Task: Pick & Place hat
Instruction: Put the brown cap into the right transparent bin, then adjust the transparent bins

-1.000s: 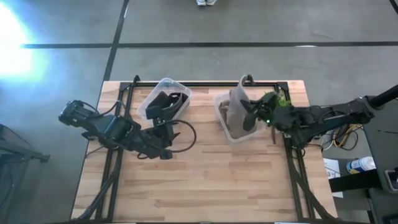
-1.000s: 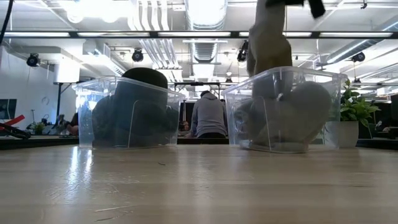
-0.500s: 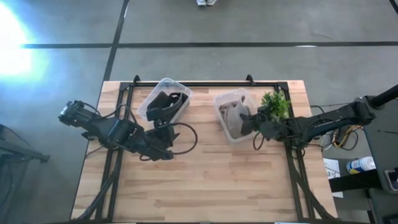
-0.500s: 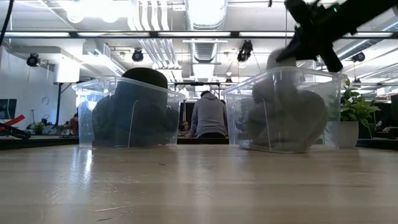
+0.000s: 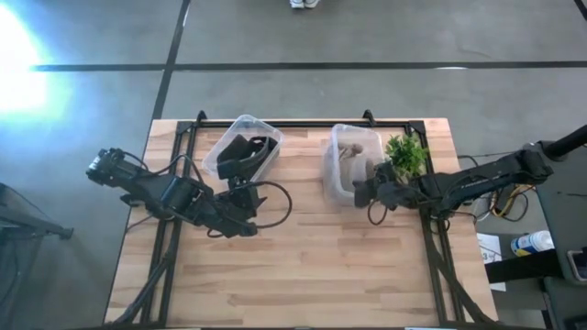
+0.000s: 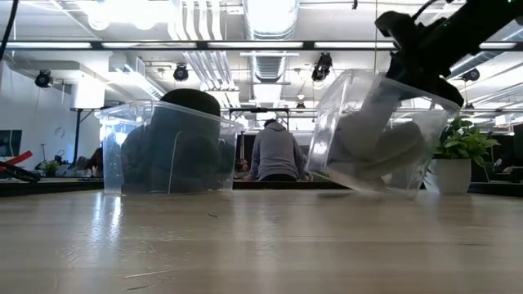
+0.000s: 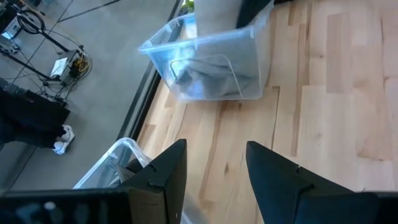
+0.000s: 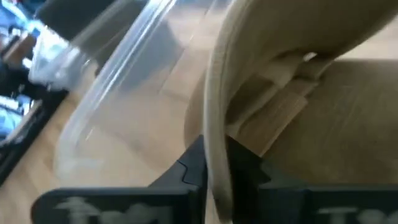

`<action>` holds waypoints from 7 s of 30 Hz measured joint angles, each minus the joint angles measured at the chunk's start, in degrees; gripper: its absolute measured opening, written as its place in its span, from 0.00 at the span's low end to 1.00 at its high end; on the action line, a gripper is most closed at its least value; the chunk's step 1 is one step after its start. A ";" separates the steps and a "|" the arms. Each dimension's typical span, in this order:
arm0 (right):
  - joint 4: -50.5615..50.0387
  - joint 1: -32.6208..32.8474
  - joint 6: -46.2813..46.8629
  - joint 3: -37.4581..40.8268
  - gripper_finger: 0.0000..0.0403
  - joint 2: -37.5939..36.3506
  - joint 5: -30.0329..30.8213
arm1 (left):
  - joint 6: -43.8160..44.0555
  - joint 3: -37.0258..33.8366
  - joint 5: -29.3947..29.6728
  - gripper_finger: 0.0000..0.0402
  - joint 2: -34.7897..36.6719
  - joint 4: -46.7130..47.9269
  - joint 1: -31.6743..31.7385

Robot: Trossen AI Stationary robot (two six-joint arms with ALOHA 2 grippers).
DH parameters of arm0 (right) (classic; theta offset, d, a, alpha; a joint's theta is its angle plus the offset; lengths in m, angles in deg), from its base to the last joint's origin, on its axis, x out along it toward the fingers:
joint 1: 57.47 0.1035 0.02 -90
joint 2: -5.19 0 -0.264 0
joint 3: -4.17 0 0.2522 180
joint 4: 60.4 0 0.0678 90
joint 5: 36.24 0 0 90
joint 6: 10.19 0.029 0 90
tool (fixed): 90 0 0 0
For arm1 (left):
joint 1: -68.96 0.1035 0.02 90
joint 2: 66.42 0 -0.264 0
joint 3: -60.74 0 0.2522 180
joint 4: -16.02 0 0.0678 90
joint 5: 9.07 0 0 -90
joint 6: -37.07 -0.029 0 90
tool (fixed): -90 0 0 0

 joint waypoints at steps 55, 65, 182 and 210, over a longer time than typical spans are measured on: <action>-23.49 22.93 7.29 -24.29 0.31 24.58 -11.91 | -17.80 -36.79 -8.96 0.39 11.21 -6.71 11.21; -23.52 22.95 8.34 -26.86 0.31 24.59 -11.83 | -21.42 -34.47 -17.43 0.39 10.80 -22.71 16.43; -51.88 22.44 37.47 -13.41 0.33 -3.84 -1.24 | -22.27 1.96 -35.97 0.35 -21.90 -2.97 28.72; -37.54 -5.64 13.15 -10.56 0.33 -3.72 -7.40 | -2.18 8.70 -33.44 0.35 -5.76 0.81 17.51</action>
